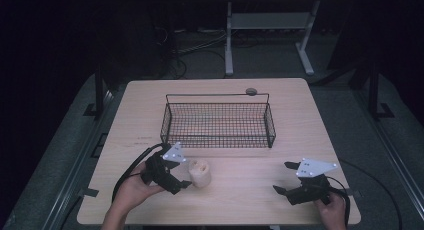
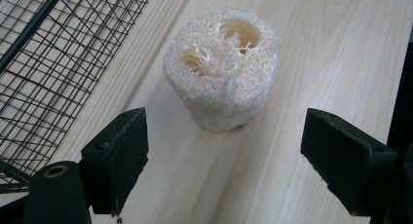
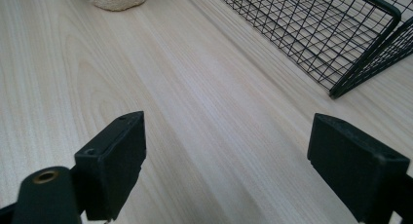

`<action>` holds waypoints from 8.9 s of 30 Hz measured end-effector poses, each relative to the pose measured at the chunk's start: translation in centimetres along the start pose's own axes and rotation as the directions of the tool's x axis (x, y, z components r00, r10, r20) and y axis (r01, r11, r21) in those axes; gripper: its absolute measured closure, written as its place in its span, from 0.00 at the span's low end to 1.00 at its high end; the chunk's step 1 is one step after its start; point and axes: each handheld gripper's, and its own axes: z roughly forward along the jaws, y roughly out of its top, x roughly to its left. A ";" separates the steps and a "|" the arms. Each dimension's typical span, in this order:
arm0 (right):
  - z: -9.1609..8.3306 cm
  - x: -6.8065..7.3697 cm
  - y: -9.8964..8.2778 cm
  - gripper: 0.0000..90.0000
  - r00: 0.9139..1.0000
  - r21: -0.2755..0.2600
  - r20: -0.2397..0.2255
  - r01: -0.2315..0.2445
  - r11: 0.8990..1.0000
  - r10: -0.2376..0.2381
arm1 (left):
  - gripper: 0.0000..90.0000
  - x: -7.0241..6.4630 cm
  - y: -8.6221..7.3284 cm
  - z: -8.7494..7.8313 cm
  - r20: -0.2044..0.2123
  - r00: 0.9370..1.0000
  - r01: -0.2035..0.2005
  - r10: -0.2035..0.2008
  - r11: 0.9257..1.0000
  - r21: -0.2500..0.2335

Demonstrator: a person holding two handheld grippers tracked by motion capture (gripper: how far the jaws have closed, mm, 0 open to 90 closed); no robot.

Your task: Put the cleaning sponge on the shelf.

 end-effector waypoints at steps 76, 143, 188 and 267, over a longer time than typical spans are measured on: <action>-0.1 0.0 0.1 0.15 1.000 -0.017 0.001 0.005 1.000 -0.005 | 0.29 1.0 3.4 4.2 0.090 0.995 -0.042 0.035 0.996 0.078; 0.0 -0.1 0.1 0.15 1.000 -0.025 0.002 0.003 1.000 -0.003 | 0.30 3.8 9.8 -0.1 0.116 0.989 -0.092 0.087 0.995 0.038; 0.2 -0.2 0.1 0.15 1.000 -0.026 -0.008 -0.002 1.000 0.002 | 0.30 9.9 14.0 -1.1 0.092 0.994 -0.052 0.051 0.999 0.006; 0.0 -0.3 -0.1 0.15 1.000 -0.030 -0.023 -0.009 1.000 0.008 | 0.30 14.2 12.9 7.1 0.070 0.992 0.099 -0.101 0.995 0.033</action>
